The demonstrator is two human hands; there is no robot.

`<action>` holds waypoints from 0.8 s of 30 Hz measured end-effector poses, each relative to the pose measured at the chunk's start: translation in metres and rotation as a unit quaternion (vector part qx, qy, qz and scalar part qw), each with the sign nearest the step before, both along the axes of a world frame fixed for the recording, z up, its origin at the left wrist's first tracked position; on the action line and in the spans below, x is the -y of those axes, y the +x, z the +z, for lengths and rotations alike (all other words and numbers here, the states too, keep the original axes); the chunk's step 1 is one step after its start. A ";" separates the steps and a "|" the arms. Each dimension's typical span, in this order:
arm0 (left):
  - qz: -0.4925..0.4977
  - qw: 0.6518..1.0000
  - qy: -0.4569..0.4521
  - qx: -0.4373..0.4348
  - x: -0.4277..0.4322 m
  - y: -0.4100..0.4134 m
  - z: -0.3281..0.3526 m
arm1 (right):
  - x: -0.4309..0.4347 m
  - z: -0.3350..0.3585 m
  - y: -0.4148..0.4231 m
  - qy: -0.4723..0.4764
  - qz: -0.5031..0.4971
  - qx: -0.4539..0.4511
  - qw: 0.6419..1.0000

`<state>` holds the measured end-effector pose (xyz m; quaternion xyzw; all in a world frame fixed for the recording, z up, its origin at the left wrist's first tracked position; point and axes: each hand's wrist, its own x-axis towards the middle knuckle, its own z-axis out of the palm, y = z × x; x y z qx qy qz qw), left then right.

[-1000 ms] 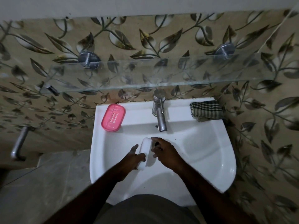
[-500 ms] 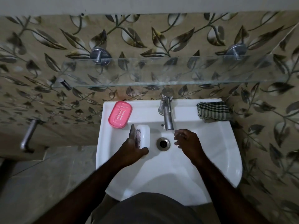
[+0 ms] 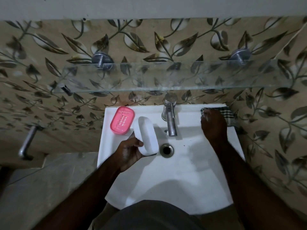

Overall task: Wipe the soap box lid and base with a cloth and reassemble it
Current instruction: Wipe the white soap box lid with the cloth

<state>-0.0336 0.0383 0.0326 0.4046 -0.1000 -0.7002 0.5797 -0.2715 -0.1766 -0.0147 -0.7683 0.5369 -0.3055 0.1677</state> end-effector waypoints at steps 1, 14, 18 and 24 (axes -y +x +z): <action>0.001 1.000 -0.003 0.011 0.002 0.001 0.003 | 0.013 -0.004 -0.004 0.007 0.012 -0.053 0.998; -0.083 0.933 -0.084 0.340 0.011 0.027 0.051 | 0.036 -0.025 -0.024 0.115 0.003 -0.246 0.963; -0.111 0.892 -0.093 0.429 0.013 0.041 0.072 | 0.035 -0.029 -0.024 0.077 0.002 -0.220 0.972; -0.194 0.797 -0.093 0.565 0.019 0.054 0.089 | 0.036 -0.038 -0.025 0.048 0.001 -0.195 0.980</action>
